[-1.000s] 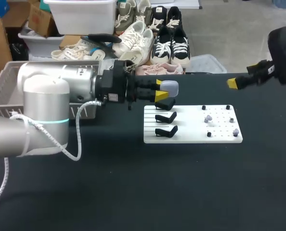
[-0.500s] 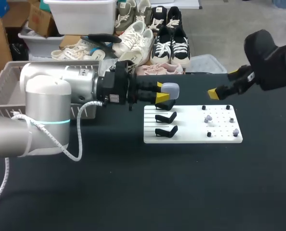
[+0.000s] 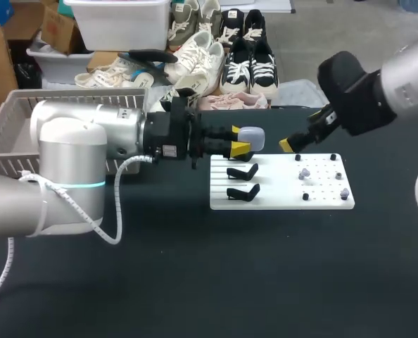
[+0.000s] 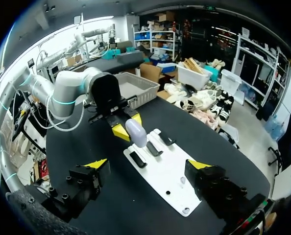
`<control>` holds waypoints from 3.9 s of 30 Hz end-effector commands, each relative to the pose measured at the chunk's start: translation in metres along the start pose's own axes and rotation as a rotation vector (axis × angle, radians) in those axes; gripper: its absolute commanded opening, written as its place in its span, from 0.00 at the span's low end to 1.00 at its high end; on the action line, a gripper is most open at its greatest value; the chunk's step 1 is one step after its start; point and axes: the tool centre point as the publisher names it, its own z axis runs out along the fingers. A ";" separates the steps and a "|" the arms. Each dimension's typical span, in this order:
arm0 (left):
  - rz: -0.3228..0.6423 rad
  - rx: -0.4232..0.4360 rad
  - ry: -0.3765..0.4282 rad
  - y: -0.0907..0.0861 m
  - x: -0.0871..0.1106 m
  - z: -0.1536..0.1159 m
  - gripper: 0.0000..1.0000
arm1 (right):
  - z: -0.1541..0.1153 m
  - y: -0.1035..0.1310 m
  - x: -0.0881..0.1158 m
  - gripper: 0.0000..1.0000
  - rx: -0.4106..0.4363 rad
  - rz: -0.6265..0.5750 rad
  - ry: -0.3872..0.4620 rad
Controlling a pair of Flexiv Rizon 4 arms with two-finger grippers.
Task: Pick up each earbud case from the left stands, insert the matching earbuds, close the lid, and place the case in the box.
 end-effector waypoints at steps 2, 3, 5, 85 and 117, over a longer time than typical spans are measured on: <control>0.003 -0.009 -0.002 -0.003 0.000 0.000 0.00 | 0.014 0.007 -0.010 1.00 0.161 -0.009 0.032; 0.003 -0.009 -0.002 -0.003 0.000 0.000 0.00 | 0.015 0.009 -0.012 1.00 0.161 -0.010 0.032; 0.003 -0.009 -0.002 -0.003 0.000 0.000 0.00 | 0.018 0.010 -0.015 1.00 0.158 -0.015 0.033; 0.003 -0.009 -0.002 -0.003 0.000 0.000 0.00 | 0.044 -0.008 -0.042 1.00 0.218 -0.019 0.073; 0.003 -0.009 -0.002 -0.003 0.000 0.000 0.00 | 0.060 -0.009 -0.023 1.00 0.192 0.010 0.136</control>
